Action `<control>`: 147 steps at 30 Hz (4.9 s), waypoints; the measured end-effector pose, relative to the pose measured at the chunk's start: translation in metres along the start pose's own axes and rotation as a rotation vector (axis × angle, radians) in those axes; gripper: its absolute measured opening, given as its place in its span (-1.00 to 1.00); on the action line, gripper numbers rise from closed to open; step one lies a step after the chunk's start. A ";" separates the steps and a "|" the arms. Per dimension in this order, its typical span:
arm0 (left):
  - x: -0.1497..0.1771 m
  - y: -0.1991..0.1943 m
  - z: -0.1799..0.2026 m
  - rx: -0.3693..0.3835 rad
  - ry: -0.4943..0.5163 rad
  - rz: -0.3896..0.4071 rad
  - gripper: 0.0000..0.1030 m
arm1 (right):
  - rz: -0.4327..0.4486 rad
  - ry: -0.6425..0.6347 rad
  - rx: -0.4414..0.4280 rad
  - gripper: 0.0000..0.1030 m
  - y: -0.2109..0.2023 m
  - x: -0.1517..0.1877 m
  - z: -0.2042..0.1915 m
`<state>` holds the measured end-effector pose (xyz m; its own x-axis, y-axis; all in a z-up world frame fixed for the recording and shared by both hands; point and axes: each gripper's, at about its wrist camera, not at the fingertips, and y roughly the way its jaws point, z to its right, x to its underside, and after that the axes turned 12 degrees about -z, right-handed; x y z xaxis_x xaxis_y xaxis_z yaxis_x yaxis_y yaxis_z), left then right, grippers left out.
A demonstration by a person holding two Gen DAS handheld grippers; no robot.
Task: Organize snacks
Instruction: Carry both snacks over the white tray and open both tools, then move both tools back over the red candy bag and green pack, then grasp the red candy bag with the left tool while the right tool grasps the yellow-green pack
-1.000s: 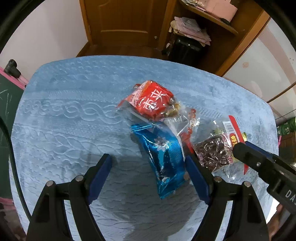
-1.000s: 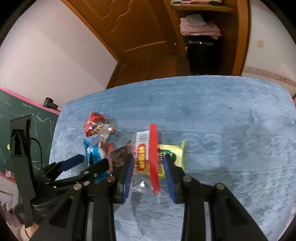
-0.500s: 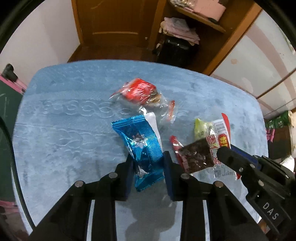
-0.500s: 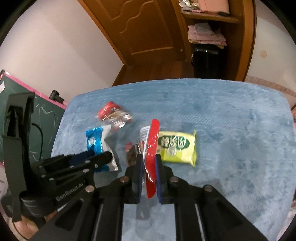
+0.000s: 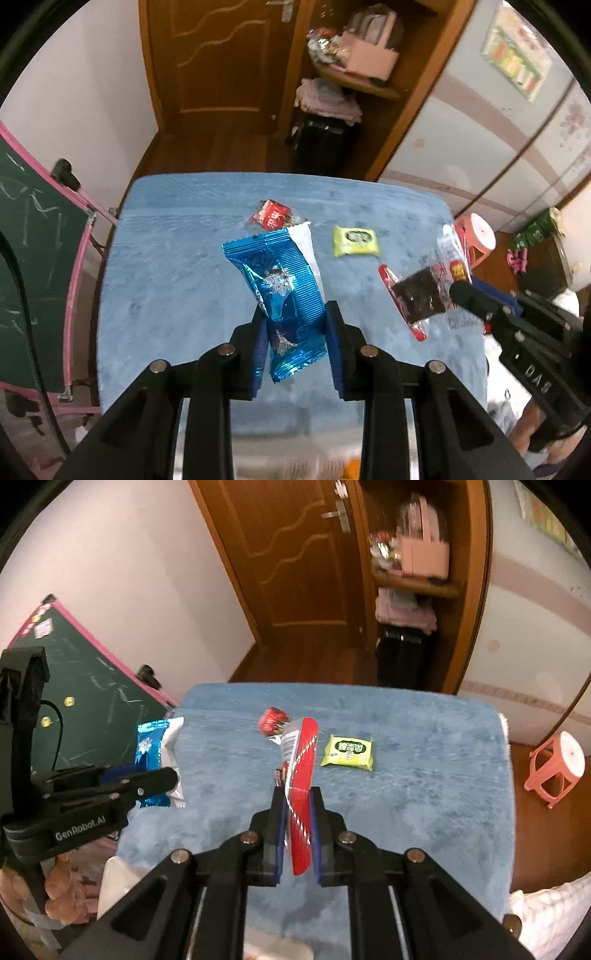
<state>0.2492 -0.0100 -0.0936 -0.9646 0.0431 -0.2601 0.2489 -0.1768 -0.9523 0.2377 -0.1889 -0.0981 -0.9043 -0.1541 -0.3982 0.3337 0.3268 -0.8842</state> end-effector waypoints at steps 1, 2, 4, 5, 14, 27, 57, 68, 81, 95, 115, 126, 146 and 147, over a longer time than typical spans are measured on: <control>0.012 -0.012 0.002 0.000 0.013 0.009 -0.47 | 0.016 -0.010 -0.004 -0.78 -0.014 0.007 -0.007; 0.022 -0.022 0.004 0.000 0.024 0.015 -0.47 | 0.027 -0.017 -0.002 -0.78 -0.023 0.013 -0.012; 0.046 -0.043 0.005 0.007 0.048 0.029 -0.47 | 0.050 -0.041 0.005 -0.77 -0.046 0.029 -0.028; 0.061 -0.055 0.008 0.006 0.066 0.038 -0.47 | 0.059 -0.052 0.004 -0.78 -0.054 0.037 -0.034; 0.186 -0.117 0.003 -0.002 0.159 0.115 -0.47 | 0.127 -0.149 -0.031 -0.77 -0.117 0.129 -0.089; 0.314 -0.074 -0.049 -0.078 0.098 0.029 -0.47 | 0.038 -0.109 -0.067 -0.77 -0.081 0.232 -0.096; 0.324 -0.019 -0.042 -0.108 0.021 -0.031 0.60 | -0.079 -0.108 0.038 -0.29 -0.036 0.272 -0.103; 0.317 -0.016 -0.039 -0.105 0.021 -0.044 0.60 | -0.097 -0.101 0.035 -0.29 -0.028 0.269 -0.101; 0.256 -0.046 -0.033 -0.124 0.085 0.023 0.60 | -0.082 -0.138 0.069 -0.29 -0.032 0.237 -0.094; 0.108 -0.118 0.003 -0.163 0.184 0.221 0.60 | 0.073 -0.064 0.127 -0.29 -0.086 0.102 -0.045; -0.154 0.007 -0.032 -0.231 -0.045 0.095 0.62 | 0.058 0.099 0.246 0.26 0.004 -0.108 0.038; -0.165 0.181 -0.039 -0.164 -0.136 -0.141 0.62 | -0.233 0.189 0.087 0.27 0.157 -0.098 0.076; -0.161 0.254 -0.035 -0.159 -0.218 -0.128 0.60 | -0.268 0.096 0.244 0.21 0.223 -0.082 0.044; -0.159 0.252 -0.033 -0.167 -0.219 -0.122 0.45 | -0.263 0.096 0.245 0.17 0.222 -0.081 0.044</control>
<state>0.4687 -0.0288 -0.2978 -0.9797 -0.1619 -0.1186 0.1231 -0.0181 -0.9922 0.3967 -0.1450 -0.2726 -0.9846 -0.1108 -0.1351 0.1299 0.0530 -0.9901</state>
